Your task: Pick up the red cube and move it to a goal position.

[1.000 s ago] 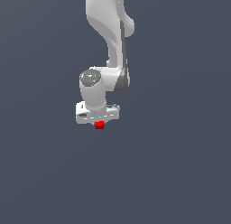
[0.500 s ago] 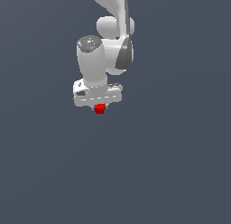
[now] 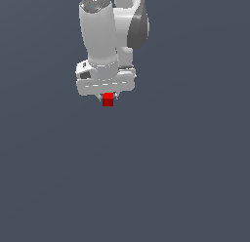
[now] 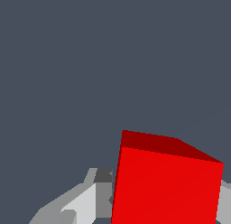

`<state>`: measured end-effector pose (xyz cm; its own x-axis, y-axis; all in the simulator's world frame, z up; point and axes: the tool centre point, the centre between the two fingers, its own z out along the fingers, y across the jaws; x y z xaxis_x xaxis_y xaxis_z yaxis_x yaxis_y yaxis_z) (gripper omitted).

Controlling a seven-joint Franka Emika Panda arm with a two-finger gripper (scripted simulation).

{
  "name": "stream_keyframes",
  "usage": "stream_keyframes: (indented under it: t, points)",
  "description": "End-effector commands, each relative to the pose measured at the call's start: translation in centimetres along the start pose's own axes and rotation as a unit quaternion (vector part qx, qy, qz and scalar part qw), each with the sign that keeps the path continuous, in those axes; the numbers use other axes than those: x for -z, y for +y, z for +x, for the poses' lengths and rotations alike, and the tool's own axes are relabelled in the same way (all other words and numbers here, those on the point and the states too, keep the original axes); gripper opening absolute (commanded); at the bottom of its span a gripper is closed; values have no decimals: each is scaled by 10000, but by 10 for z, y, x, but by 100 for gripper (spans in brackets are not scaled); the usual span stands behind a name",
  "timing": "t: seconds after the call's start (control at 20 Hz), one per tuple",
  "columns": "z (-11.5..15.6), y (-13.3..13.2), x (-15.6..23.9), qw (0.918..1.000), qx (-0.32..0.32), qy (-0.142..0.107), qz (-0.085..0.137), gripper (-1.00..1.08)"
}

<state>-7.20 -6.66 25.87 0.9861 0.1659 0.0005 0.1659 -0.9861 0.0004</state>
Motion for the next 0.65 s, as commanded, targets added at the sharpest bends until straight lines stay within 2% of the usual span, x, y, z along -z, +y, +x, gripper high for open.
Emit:
stream_keyframes:
  t: [0.0, 0.3, 0.6]
  points:
    - [-4, -2, 15, 10000, 2, -3, 2, -100]
    - [-9, -4, 33, 10000, 2, -3, 2, -100]
    - [-8, -4, 32, 10000, 2, -3, 2, -100]
